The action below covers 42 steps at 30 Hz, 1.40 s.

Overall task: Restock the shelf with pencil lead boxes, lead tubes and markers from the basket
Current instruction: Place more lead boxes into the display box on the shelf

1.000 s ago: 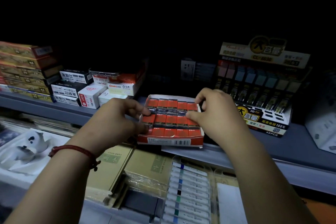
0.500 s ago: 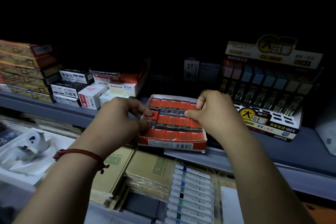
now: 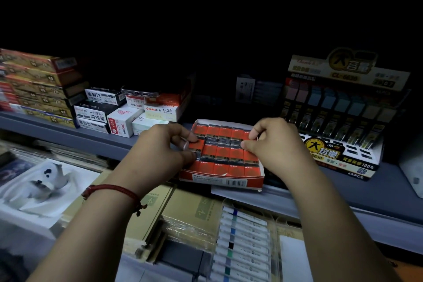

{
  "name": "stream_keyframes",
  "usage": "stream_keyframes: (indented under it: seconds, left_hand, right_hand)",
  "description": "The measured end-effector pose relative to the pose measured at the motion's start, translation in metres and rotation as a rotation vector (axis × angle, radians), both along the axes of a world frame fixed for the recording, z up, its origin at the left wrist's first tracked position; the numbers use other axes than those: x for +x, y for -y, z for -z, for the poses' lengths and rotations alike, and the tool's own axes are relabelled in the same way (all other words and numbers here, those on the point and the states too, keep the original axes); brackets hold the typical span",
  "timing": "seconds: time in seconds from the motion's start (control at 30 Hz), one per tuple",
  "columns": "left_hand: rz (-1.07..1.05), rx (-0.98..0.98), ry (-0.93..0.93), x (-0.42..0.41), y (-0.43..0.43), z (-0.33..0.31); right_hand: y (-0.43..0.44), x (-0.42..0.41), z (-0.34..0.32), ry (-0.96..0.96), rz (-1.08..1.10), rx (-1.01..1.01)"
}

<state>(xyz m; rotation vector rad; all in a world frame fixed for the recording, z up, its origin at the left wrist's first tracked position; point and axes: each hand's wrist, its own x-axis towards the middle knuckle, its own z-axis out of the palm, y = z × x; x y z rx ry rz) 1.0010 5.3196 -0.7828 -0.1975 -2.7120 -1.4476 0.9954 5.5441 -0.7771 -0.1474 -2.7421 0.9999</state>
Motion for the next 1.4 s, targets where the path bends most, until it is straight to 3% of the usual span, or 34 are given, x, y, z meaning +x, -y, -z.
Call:
stream_keyframes:
  seconds: [0.13, 0.33, 0.43, 0.57, 0.8, 0.93, 1.03, 1.23, 1.4]
  left_hand:
    - [0.032, 0.053, 0.023, 0.006, 0.002, -0.002]
    - [0.281, 0.026, 0.135, 0.027, 0.021, -0.007]
    - [0.166, -0.020, 0.031, 0.029, 0.016, 0.001]
    - [0.046, 0.078, -0.060, 0.025, 0.006, 0.015]
    - [-0.053, -0.021, -0.153, 0.009, -0.012, 0.028]
    - [-0.043, -0.029, -0.182, 0.006, -0.017, 0.030]
    - [-0.052, -0.033, -0.192, 0.004, -0.016, 0.033]
    - [-0.029, -0.086, -0.204, 0.008, -0.013, 0.031]
    - [-0.015, -0.104, -0.200, 0.026, -0.008, 0.023]
  right_hand:
    - [-0.003, 0.009, -0.007, 0.041, -0.037, -0.001]
    - [-0.004, 0.032, -0.011, 0.067, -0.068, -0.119]
    - [-0.004, 0.039, -0.007, 0.020, 0.011, -0.296]
    - [-0.005, 0.040, 0.002, -0.020, 0.077, -0.422]
    - [-0.004, 0.036, 0.011, -0.006, -0.063, -0.258]
    - [-0.009, 0.035, 0.011, 0.030, -0.082, -0.363]
    - [-0.017, 0.035, 0.008, 0.018, 0.030, -0.441]
    - [-0.044, 0.036, 0.009, -0.023, 0.199, -0.332]
    - [-0.026, 0.048, 0.007, -0.081, 0.024, -0.032]
